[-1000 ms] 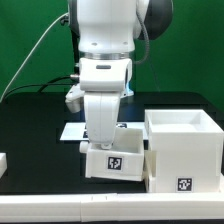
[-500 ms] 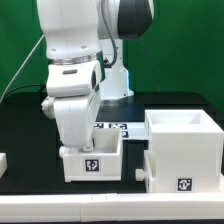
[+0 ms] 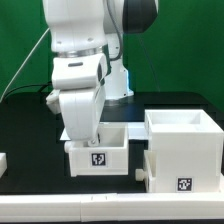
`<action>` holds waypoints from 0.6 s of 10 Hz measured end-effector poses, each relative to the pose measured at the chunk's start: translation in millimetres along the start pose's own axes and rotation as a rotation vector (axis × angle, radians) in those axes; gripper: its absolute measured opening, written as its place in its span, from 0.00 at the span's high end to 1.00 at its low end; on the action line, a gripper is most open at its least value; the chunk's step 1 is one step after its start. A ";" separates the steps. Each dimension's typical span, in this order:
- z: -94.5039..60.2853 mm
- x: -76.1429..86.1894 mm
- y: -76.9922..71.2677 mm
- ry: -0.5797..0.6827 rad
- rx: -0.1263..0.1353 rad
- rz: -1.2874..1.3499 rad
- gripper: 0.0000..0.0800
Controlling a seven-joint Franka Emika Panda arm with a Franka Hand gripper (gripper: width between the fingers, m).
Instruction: Assemble drawer
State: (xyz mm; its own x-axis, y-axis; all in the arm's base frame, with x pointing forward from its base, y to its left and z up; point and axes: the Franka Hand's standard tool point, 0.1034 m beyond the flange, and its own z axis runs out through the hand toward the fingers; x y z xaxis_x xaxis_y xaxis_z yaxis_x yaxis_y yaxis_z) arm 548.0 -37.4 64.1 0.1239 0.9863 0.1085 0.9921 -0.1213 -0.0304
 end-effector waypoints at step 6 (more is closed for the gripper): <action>16.0 22.5 -7.5 0.013 -0.002 0.014 0.95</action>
Offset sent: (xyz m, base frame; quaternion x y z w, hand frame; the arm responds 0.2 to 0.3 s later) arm -0.0080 0.0119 -0.0168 -0.0187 -0.0029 0.0046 0.9998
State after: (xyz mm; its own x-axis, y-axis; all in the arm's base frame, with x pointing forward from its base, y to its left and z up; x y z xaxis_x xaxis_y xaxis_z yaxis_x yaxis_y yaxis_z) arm 543.1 -12.6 50.8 0.1376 0.9830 0.1212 0.9904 -0.1349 -0.0302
